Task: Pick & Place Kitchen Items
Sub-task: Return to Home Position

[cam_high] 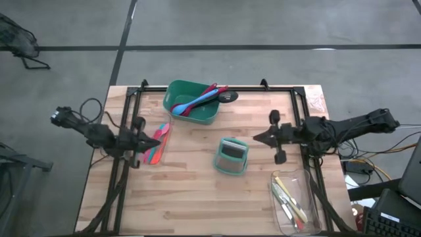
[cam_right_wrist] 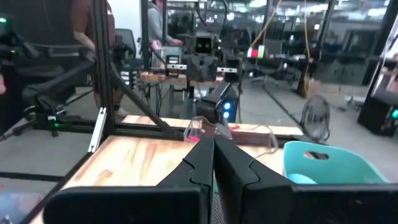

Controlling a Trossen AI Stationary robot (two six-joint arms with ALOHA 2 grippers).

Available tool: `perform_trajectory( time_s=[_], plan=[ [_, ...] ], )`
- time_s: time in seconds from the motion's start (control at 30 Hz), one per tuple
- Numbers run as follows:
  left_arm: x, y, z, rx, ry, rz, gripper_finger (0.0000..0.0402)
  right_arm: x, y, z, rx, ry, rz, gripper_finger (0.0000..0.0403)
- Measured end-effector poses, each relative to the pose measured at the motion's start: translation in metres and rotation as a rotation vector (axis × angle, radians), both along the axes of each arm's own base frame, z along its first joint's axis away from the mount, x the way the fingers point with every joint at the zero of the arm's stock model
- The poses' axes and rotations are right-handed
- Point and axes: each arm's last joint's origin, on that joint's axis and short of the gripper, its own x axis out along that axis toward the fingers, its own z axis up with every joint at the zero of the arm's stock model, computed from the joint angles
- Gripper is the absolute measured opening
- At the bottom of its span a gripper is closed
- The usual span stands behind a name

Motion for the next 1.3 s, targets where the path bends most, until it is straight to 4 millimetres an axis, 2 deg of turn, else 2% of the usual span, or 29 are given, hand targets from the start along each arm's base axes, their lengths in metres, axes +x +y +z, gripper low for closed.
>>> perform_trajectory(
  time_s=[0.2, 0.3, 0.4, 0.5, 0.63, 0.8, 1.0, 1.3],
  plan=[
    [-0.017, 0.006, -0.019, -0.064, -0.055, -0.084, 0.0014, -0.027, -0.006, -0.028, -0.035, -0.005, -0.002, 0.0008],
    [-0.023, 0.009, -0.033, -0.063, -0.028, -0.095, 0.0015, -0.039, -0.008, -0.037, -0.049, -0.048, -0.004, 0.0008],
    [-0.033, 0.014, -0.031, -0.093, -0.08, -0.088, 0.0015, -0.049, -0.01, -0.049, -0.046, -0.077, -0.021, 0.0008],
    [-0.031, 0.014, -0.04, -0.061, -0.025, -0.044, 0.0016, -0.056, -0.014, -0.061, -0.01, -0.102, -0.081, 0.0008],
    [-0.031, 0.014, -0.036, -0.052, -0.045, -0.056, 0.0016, -0.067, -0.017, -0.078, 0.002, -0.114, -0.097, 0.0008],
    [-0.034, 0.01, -0.034, 0.003, -0.06, -0.221, 0.0016, -0.079, -0.019, -0.097, 0.027, -0.147, -0.091, 0.0008],
    [-0.034, 0.008, -0.034, 0.014, -0.061, -0.278, 0.0016, -0.097, -0.022, -0.1, 0.036, -0.192, -0.092, 0.0008],
    [-0.031, 0.007, -0.037, 0.021, -0.03, -0.269, 0.0016, -0.091, -0.022, -0.117, 0.038, -0.05, -0.102, 0.0008]
  ],
)
